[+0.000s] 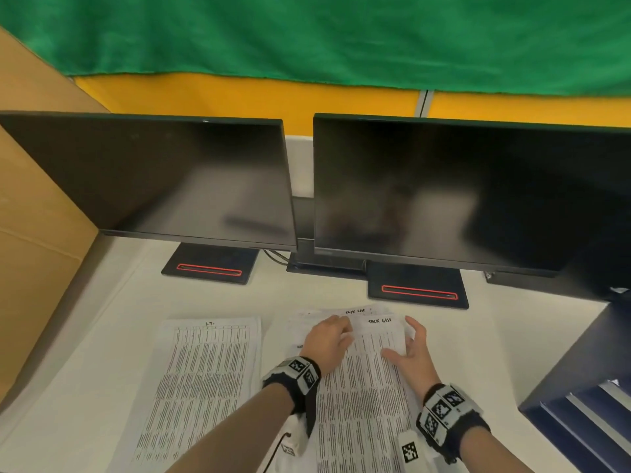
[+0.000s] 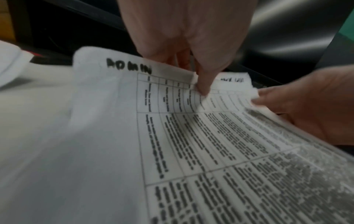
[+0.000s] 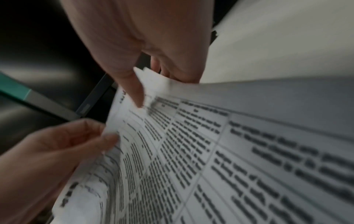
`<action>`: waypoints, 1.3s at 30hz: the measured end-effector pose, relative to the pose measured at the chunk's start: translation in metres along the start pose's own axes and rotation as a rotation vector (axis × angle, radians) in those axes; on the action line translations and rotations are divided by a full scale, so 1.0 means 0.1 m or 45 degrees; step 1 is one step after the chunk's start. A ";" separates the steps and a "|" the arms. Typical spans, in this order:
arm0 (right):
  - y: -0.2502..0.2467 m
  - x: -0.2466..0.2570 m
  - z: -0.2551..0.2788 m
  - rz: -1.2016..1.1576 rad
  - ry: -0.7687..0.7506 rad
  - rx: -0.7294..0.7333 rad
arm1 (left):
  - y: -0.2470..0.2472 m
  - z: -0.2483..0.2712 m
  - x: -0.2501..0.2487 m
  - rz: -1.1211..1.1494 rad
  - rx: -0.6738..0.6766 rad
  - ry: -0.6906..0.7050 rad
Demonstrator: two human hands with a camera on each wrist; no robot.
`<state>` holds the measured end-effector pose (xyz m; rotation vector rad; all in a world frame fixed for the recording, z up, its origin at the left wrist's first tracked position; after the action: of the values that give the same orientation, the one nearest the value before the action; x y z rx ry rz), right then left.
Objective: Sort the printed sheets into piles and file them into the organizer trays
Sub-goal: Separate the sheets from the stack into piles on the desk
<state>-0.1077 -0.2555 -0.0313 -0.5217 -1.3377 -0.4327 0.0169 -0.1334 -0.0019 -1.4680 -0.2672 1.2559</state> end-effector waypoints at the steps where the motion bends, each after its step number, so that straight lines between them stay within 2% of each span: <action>1: 0.00 -0.01 0.00 0.038 0.000 0.024 | -0.04 0.01 -0.03 0.005 -0.040 0.027; 3: -0.04 -0.09 -0.01 0.098 0.000 0.060 | -0.25 0.03 -0.05 0.002 -0.197 0.078; 5: -0.10 -0.13 0.00 0.167 -0.022 0.090 | -0.47 -0.05 0.07 0.012 -0.288 0.015; 6: -0.14 -0.13 0.01 0.210 -0.048 0.094 | -0.52 -0.11 0.18 0.003 -0.273 -0.046; 8: -0.16 -0.09 0.05 0.254 -0.091 0.100 | -0.48 -0.24 0.37 -0.065 -0.128 -0.133; 10: -0.17 -0.06 0.08 0.261 -0.108 0.106 | -0.35 -0.30 0.48 -0.189 0.055 -0.151; 12: -0.13 0.01 0.10 0.280 -0.145 0.140 | -0.28 -0.32 0.50 -0.263 0.143 -0.146; 17: -0.12 0.00 0.06 0.325 -0.195 0.133 | -0.29 -0.39 0.48 -0.297 0.123 -0.124; 24: -0.07 0.04 0.00 0.323 -0.196 0.075 | -0.33 -0.29 0.17 -0.427 -0.007 0.098; 27: -0.16 0.04 -0.05 0.420 -0.234 -0.018 | -0.25 -0.21 0.08 -0.255 0.135 0.180; 30: -0.14 0.09 -0.08 0.410 -0.263 0.022 | -0.18 -0.13 0.07 0.081 0.352 0.129; 32: -0.11 0.10 -0.06 0.321 -0.233 0.053 | -0.14 -0.10 0.08 0.194 0.439 0.090; 33: -0.11 0.10 -0.05 0.302 -0.214 0.063 | -0.15 -0.11 0.09 0.210 0.432 0.069; 37: -0.15 0.07 -0.01 0.335 -0.227 0.083 | -0.34 -0.31 0.37 0.096 0.186 -0.113; 39: -0.18 0.02 0.02 0.334 -0.212 0.106 | -0.31 -0.36 0.50 -0.080 0.204 -0.193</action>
<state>-0.1188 -0.2689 -0.0272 -0.6646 -1.4172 -0.1191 0.0798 -0.1063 -0.0104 -1.2220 -0.3038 1.3090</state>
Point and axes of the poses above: each hand's wrist, its own z-axis away from the middle knuckle, its own y-axis out of the palm, x = y × z, the point moved 10 cm from there along -z, towards the middle knuckle, and after that the axes turned 14 degrees about -y, right-handed, at the moved point
